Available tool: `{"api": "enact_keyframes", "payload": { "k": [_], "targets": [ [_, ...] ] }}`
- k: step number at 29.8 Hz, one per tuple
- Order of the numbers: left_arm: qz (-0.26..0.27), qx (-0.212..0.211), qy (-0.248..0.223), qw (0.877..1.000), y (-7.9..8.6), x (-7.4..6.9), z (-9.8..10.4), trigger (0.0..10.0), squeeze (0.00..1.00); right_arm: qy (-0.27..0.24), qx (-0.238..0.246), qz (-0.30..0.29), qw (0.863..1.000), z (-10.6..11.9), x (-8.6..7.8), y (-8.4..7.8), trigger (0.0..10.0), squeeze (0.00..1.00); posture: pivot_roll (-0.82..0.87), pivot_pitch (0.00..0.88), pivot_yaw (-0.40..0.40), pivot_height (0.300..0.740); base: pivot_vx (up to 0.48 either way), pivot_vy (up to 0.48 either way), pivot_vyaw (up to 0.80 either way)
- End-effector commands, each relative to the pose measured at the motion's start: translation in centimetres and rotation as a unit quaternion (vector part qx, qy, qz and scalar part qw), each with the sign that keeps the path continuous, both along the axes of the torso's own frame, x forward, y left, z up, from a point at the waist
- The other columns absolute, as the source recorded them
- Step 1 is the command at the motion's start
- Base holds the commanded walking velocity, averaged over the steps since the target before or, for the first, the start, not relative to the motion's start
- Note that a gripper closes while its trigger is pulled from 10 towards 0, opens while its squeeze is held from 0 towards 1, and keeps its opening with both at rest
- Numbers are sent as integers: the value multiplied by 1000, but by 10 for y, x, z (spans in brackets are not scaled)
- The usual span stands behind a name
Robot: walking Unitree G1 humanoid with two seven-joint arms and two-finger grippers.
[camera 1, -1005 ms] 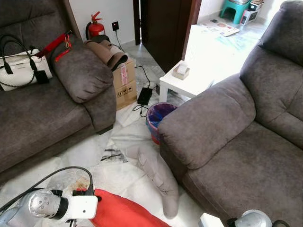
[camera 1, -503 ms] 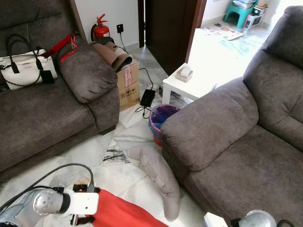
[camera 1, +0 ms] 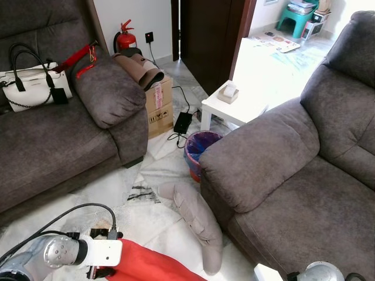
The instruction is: Move the pillow to the sofa from floor
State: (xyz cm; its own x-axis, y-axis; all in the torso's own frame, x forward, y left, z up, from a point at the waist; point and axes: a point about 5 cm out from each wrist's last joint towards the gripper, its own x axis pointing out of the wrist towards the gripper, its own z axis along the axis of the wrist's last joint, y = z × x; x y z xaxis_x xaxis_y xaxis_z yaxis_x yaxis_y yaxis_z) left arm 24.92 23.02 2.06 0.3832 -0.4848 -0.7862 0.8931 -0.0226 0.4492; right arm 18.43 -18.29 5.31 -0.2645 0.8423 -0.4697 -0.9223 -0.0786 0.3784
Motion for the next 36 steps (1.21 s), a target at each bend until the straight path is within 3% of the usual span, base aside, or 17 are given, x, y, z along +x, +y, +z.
{"api": "enact_keyframes", "payload": {
  "k": [1, 3, 4, 5, 6, 7, 25, 36],
  "targets": [
    [-4, 10, 17, 1000, 2, -9, -9, 10000, 0, -3, 27, 27, 999, 11, -3, 1, 10000, 0, 5, 159, -5, 740, 0, 0, 0],
    [-2, 4, 17, 1000, -1, -9, -10, 10000, 0, -2, 28, 24, 999, 12, -3, 1, 10000, 0, 1, 161, -5, 740, 0, 0, 0],
    [-2, 0, 18, 1000, -2, -9, -10, 9176, 0, -2, 29, 21, 999, 12, -3, 1, 10000, 0, 1, 161, -5, 740, 0, 0, 0],
    [0, -4, 20, 1000, -4, -8, -11, 1490, 0, -2, 30, 18, 999, 12, -3, 1, 10000, 0, -1, 163, -4, 740, 0, 0, 0],
    [0, -4, 20, 1000, -4, -8, -12, 1490, 0, -2, 30, 18, 999, 13, -3, 0, 10000, 0, -1, 163, -4, 740, 0, 0, 0],
    [0, -5, 20, 1000, -5, -8, -13, 0, 0, -3, 30, 17, 999, 13, -3, 0, 10000, 0, -3, 164, -5, 740, 0, 0, 0],
    [-31, -29, 41, 998, -15, -16, -16, 0, 0, -14, 29, 1, 999, 11, 1, 2, 10000, 0, 2, 156, 2, 740, 0, 0, 0],
    [-33, -71, 10, 997, -25, -17, -13, 0, 0, -17, 36, 0, 999, 6, -1, 9, 10000, 0, 12, 139, 12, 740, 0, 0, 0]
  ]
}}
